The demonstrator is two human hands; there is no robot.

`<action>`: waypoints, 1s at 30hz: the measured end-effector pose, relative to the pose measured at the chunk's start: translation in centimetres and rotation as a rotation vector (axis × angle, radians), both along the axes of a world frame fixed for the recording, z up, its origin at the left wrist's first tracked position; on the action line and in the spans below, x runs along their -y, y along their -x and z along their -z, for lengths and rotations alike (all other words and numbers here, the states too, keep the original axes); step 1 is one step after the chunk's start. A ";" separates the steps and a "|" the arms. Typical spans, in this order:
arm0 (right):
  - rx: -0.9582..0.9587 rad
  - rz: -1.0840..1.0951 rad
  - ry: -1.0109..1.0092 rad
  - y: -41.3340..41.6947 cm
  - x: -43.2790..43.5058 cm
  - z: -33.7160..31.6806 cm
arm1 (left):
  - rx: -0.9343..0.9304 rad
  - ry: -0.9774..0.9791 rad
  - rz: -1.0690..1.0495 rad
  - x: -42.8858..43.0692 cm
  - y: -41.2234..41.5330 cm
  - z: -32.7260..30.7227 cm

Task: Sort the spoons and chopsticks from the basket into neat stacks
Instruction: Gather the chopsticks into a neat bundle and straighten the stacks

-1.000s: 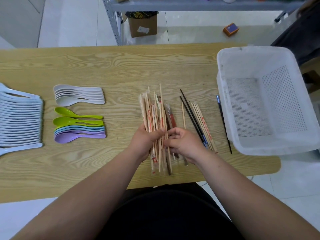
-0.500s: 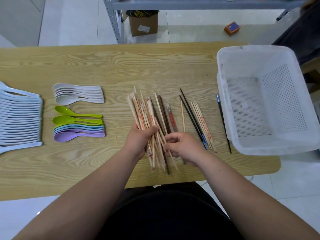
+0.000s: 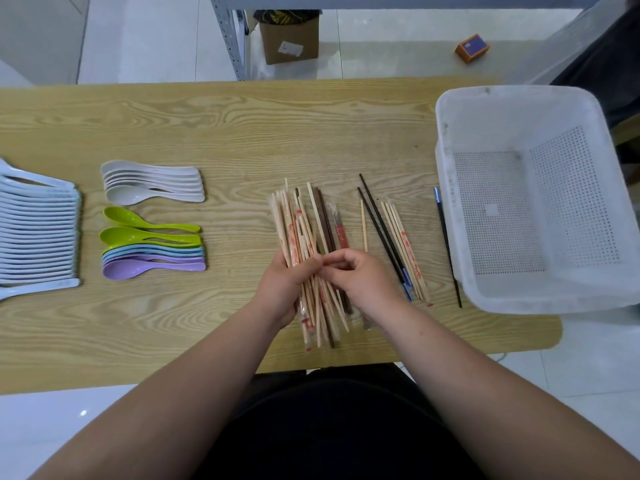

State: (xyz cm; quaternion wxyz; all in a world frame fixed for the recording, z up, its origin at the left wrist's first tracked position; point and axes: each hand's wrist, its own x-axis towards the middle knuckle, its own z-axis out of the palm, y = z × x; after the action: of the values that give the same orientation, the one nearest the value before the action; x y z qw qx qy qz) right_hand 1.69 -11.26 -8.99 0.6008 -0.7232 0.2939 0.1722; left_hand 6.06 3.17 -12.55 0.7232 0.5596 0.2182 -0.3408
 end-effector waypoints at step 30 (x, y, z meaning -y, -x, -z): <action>-0.273 -0.503 0.878 0.3 2.0 4.3 | -0.013 -0.156 0.076 -1.5 -0.6 0.8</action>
State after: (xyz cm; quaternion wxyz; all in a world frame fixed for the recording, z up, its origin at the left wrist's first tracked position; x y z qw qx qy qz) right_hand 1.42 -13.28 -13.34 0.1373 -0.9262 0.2312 0.2645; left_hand 6.67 4.71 -13.40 0.6624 0.6201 0.2274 -0.3535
